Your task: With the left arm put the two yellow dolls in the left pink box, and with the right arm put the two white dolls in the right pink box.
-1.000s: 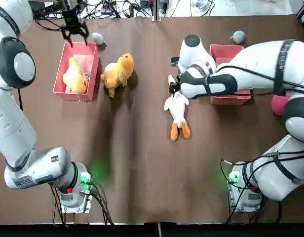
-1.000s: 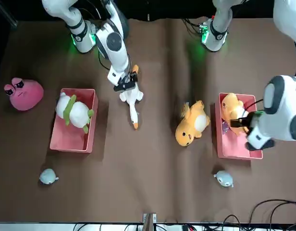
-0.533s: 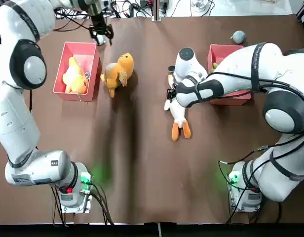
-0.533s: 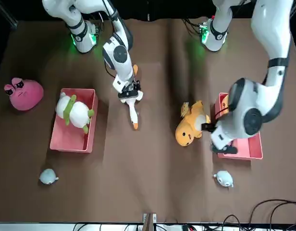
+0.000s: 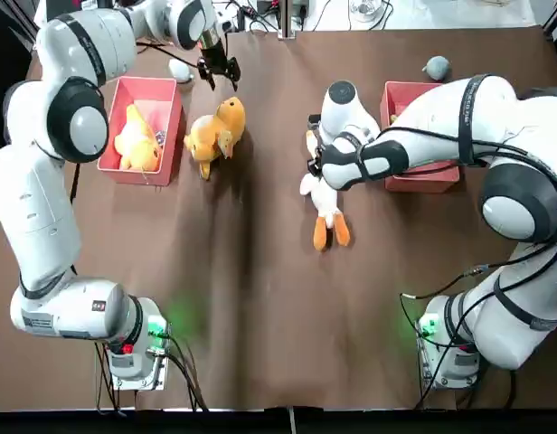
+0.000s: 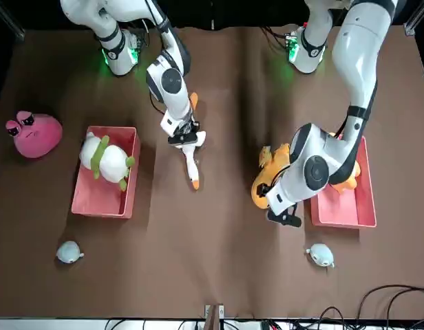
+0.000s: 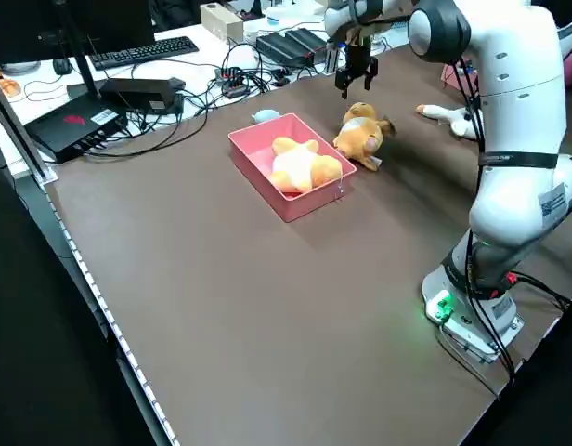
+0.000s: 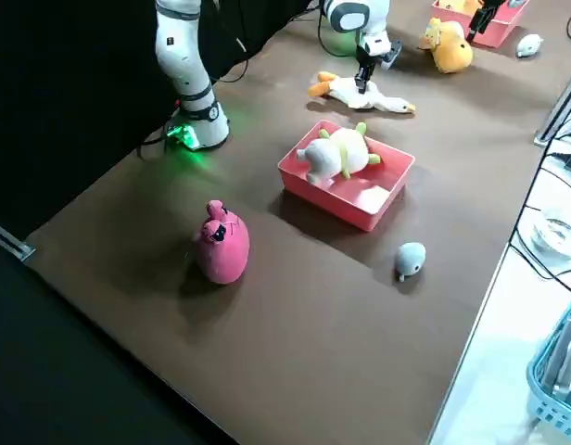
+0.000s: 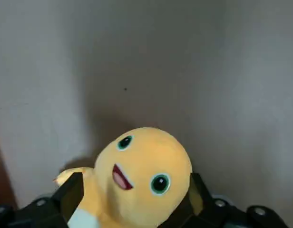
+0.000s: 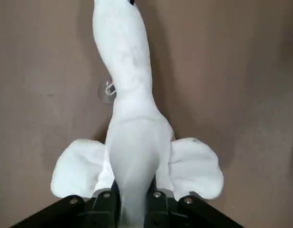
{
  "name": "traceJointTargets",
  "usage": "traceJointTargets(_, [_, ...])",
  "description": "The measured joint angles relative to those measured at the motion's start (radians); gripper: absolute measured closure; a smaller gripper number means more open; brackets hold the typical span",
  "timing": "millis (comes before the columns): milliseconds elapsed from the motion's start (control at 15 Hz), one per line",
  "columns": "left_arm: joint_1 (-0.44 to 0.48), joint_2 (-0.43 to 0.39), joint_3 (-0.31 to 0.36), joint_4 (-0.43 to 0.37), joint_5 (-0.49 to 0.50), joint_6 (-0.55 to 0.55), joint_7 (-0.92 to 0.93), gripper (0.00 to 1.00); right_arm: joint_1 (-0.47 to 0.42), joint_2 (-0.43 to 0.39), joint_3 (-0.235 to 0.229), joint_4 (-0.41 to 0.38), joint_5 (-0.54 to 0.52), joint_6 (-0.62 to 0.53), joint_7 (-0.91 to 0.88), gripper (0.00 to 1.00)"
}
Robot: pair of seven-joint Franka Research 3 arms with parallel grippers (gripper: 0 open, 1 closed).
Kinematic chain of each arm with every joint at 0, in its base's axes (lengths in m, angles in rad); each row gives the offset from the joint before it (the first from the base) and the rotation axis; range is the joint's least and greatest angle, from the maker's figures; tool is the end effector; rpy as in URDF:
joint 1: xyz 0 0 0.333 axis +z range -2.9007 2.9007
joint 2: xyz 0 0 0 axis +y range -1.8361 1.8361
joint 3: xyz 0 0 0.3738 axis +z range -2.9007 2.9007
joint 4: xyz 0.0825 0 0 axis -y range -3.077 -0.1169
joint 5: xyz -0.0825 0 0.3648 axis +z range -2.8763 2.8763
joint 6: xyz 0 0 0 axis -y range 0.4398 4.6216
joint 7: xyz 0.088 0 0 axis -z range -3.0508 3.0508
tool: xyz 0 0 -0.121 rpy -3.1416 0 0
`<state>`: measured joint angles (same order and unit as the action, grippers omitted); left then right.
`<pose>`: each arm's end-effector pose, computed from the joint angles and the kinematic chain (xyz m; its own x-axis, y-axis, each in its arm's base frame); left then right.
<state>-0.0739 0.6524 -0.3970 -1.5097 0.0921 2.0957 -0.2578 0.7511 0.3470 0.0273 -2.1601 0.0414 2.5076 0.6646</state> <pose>0.6689 -0.2699 0.3449 0.9799 -0.1908 -0.0576 -0.1807 -0.9724 0.1479 0.4101 0.4037 0.2907 0.9967 0.0790 -0.0209 0.0784 -0.9966 -0.0265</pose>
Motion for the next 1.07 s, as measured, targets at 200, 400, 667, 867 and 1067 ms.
traceJointTargets(200, [-0.015, 0.014, 0.000, -0.015, 0.000, 0.009, 0.000, 0.01, -0.032, -0.008, -0.006, 0.077, -0.006, -0.132, -0.027, 0.79])
traceJointTargets(400, [-0.041, 0.014, 0.000, -0.040, 0.000, 0.009, -0.003, 0.02, -0.156, -0.074, -0.011, 0.232, -0.009, -0.406, -0.226, 0.79])
traceJointTargets(667, [-0.037, 0.018, 0.009, -0.065, 0.000, 0.009, -0.003, 0.02, -0.409, -0.116, -0.016, 0.263, -0.010, -0.461, -0.650, 0.81])
traceJointTargets(867, [-0.031, 0.018, 0.012, -0.077, 0.000, 0.009, -0.003, 0.03, -0.564, -0.104, -0.016, 0.263, -0.006, -0.444, -0.932, 0.85])
traceJointTargets(1067, [-0.030, 0.019, 0.018, -0.081, 0.000, 0.010, 0.002, 0.14, -0.628, -0.096, -0.013, 0.261, -0.005, -0.421, -1.110, 0.85])
